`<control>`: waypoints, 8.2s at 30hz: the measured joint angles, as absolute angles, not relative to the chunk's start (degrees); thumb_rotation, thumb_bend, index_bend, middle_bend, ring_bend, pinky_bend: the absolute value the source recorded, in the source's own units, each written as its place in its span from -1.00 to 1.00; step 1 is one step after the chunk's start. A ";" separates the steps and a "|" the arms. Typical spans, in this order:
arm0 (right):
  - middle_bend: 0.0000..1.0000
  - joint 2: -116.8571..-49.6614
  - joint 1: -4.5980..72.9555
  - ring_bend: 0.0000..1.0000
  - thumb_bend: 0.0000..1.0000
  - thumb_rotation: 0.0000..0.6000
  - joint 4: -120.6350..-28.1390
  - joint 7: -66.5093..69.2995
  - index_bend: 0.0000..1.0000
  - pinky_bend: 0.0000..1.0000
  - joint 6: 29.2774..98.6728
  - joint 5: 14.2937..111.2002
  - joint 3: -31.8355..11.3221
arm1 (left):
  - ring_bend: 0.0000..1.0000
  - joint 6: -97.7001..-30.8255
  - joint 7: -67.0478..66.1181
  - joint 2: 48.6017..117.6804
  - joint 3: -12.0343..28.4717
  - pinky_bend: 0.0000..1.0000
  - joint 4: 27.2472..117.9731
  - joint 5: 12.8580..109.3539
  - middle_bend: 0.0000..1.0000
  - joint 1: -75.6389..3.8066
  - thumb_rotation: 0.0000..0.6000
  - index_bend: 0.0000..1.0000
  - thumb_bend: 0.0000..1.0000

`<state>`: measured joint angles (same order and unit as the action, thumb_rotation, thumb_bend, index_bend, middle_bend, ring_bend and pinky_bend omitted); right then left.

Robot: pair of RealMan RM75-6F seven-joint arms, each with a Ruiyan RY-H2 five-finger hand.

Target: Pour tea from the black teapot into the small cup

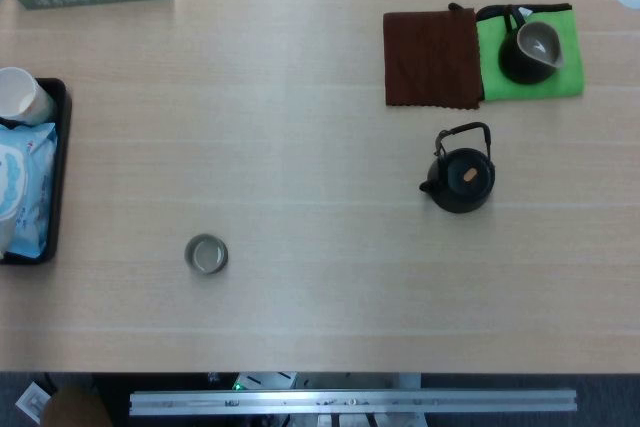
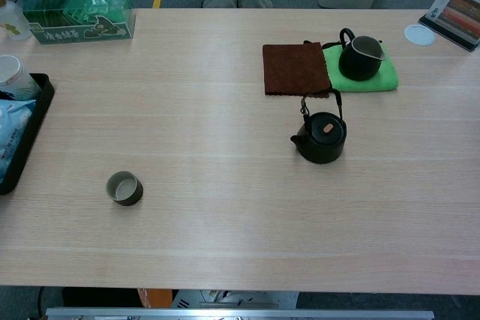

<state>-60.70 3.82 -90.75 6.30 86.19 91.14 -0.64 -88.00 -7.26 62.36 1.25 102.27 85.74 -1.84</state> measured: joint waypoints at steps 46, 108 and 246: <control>-0.33 -70.05 36.75 -0.55 -1.00 1.00 -94.45 3.93 -0.54 -0.56 45.67 83.17 -8.28 | -0.74 -85.99 -6.08 60.98 2.16 -0.69 102.71 82.61 -0.72 -1.93 1.00 -0.86 -0.50; -0.25 -66.98 35.60 -0.37 -1.00 1.00 -102.92 -7.90 -0.28 -0.69 47.21 76.41 1.68 | -0.74 -86.59 -2.96 61.48 1.21 -0.69 100.45 83.40 -0.72 -1.03 1.00 -0.86 -0.50; 0.93 -70.38 32.09 0.83 -0.34 0.42 -98.48 -2.88 1.00 -0.88 59.81 84.01 -3.06 | -0.74 -87.75 -2.38 60.71 0.71 -0.69 101.76 86.70 -0.70 -0.32 1.00 -0.86 -0.50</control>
